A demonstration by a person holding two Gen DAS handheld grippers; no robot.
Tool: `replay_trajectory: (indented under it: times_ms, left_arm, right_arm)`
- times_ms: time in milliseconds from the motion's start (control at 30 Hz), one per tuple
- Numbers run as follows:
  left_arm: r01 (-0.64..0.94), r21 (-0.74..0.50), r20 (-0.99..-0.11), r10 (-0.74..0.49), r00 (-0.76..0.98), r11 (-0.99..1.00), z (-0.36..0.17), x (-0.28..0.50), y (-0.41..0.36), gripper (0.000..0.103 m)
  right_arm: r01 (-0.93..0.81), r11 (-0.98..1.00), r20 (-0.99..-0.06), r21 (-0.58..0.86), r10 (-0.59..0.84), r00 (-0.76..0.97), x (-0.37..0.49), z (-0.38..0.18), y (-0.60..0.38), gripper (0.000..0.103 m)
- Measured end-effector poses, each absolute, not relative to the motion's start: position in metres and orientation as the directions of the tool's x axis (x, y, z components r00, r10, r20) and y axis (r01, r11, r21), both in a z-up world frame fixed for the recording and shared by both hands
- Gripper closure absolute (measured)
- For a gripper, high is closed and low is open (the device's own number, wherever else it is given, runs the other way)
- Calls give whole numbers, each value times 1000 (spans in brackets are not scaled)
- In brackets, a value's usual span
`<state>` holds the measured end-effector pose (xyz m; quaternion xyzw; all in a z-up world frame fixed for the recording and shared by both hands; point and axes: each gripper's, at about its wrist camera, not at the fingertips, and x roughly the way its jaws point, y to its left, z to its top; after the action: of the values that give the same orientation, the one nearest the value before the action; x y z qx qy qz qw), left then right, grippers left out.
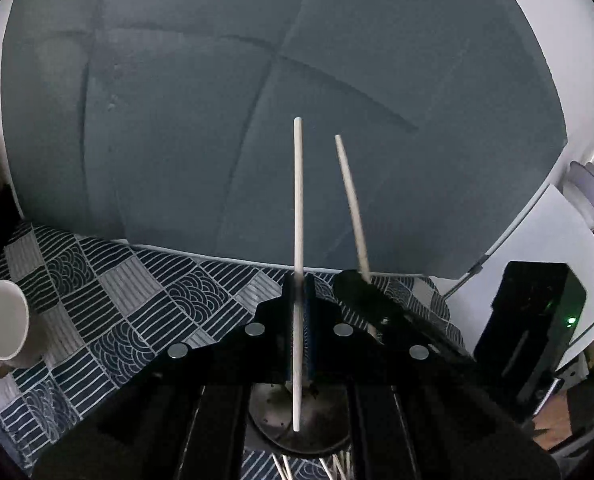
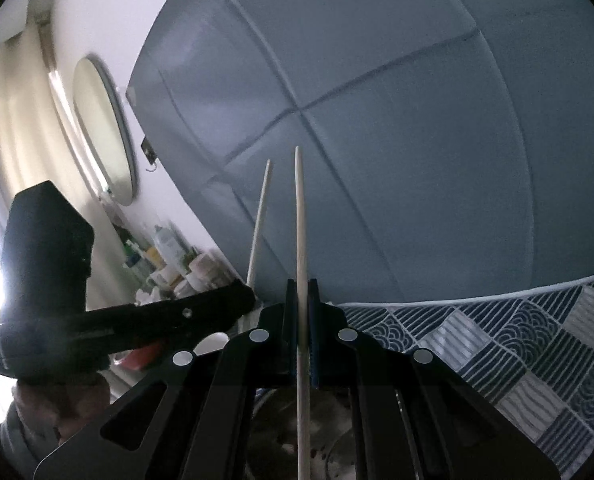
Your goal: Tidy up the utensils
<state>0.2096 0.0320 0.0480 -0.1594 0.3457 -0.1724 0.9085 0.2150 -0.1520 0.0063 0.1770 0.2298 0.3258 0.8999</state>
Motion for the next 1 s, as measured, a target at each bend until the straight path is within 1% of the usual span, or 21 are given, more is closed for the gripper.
replay_trajectory:
  times_ms: [67,100,167,267,400,633,667,900,967,1000]
  left_arm:
    - [232,-425,-522,-446,727,875,43,203,34,98]
    - [231,-407,-509,-430,746,884,41,200,34,98]
    - [233,-385,-495,-413,765,893,36,197,35,98]
    - [236,-396,-469,-417,779,888,27,192,38,98]
    - [250,-369,-462,-410,786,895,18,185,33,98]
    - [263,-334,-508,-407,759,905,7,173,26,98]
    - [261,-332,-513,-406,756,906,8,170,27,98]
    - [227,-332,-550,-383,742,915,12,159,36,98]
    - [218,-331,-557,-376,740,918,15,156,40,95]
    - [216,-333,-560,-377,738,918,17,155,41,91]
  right_arm:
    - [-506,729,-290,461,663,690,215,-2,-152,99]
    - [-502,733,-289,459,657,696,215,-5,-153,99]
    - [-503,732,-279,460,657,700,213,-11,-154,99]
    - [-512,734,-267,447,655,706,210,-16,-156,99]
    - [-524,741,-267,421,653,708,205,-21,-155,99]
    - [-518,760,-299,392,638,710,192,-22,-162,97]
    - [-512,767,-307,387,630,713,190,-20,-163,95]
    - [-476,804,-330,356,585,741,176,-1,-171,94]
    - [-465,810,-337,358,576,745,174,4,-173,94]
    - [-460,812,-342,358,573,745,172,7,-174,94]
